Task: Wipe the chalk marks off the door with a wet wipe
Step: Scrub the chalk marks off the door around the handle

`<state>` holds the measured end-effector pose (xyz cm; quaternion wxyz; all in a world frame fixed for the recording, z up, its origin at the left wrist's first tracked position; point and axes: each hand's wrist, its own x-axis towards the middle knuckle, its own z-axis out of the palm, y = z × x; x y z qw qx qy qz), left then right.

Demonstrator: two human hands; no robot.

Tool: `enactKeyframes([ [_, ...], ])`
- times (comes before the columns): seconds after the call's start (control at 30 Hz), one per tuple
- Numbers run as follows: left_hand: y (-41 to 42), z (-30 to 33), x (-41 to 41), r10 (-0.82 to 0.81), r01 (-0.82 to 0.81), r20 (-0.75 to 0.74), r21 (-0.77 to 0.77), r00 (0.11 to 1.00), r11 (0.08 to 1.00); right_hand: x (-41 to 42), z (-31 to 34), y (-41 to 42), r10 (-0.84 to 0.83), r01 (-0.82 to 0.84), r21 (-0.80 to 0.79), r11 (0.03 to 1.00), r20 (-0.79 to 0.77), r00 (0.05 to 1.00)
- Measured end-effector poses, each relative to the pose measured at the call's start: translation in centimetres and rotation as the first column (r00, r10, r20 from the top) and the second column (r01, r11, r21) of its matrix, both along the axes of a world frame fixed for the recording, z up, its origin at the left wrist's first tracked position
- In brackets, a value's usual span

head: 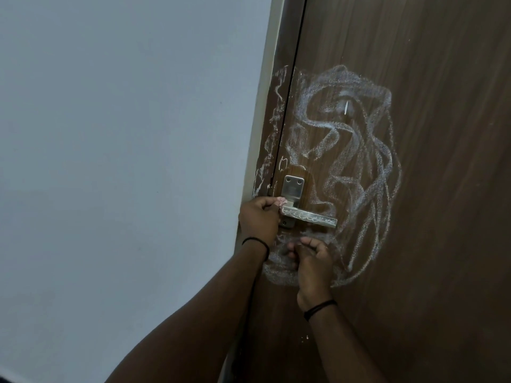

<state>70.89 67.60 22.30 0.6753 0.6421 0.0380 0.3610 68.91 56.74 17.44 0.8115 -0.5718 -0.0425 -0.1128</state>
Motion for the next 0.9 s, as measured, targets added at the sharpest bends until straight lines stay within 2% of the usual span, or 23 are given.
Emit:
enactKeyframes([
  [0.2,0.1,-0.6,-0.3,-0.048,0.048,0.005,-0.058,0.999,0.997,0.0,0.5,-0.9,-0.027,0.027,-0.007,1.000,0.021,0.999],
  [0.37,0.7,-0.8,-2.3,-0.026,0.021,0.109,0.041,0.994,0.999,-0.6,0.7,-0.4,-0.078,0.078,-0.003,0.997,0.051,0.996],
  [0.43,0.5,-0.1,-2.9,0.012,-0.015,0.147,0.018,0.989,1.000,-1.5,0.8,-0.3,-0.181,0.189,-0.039,0.981,0.151,0.972],
  [0.53,0.1,1.5,-3.8,-0.002,-0.001,0.193,0.014,0.981,1.000,-3.1,2.5,-0.3,-0.292,0.403,-0.148,0.903,0.478,0.828],
  [0.63,-0.4,3.0,-5.0,-0.127,0.118,0.235,0.054,0.964,0.992,-3.2,5.5,-0.7,-0.153,0.474,-0.294,0.830,0.698,0.700],
  [0.73,-0.6,4.2,-5.7,-0.220,0.219,0.235,0.028,0.947,0.975,-2.7,7.9,-1.2,0.012,0.379,-0.408,0.831,0.694,0.720],
  [0.8,-0.4,4.6,-5.7,-0.234,0.233,0.208,0.030,0.950,0.972,-2.1,8.9,-1.6,0.020,0.366,-0.436,0.822,0.665,0.746],
  [0.87,0.0,4.4,-5.5,-0.183,0.176,0.168,0.053,0.969,0.983,-1.2,9.9,-2.2,-0.003,0.423,-0.495,0.759,0.646,0.763],
  [0.9,0.1,4.3,-5.4,-0.118,0.110,0.139,0.061,0.983,0.992,-0.6,10.4,-2.3,-0.011,0.472,-0.550,0.689,0.643,0.765],
])
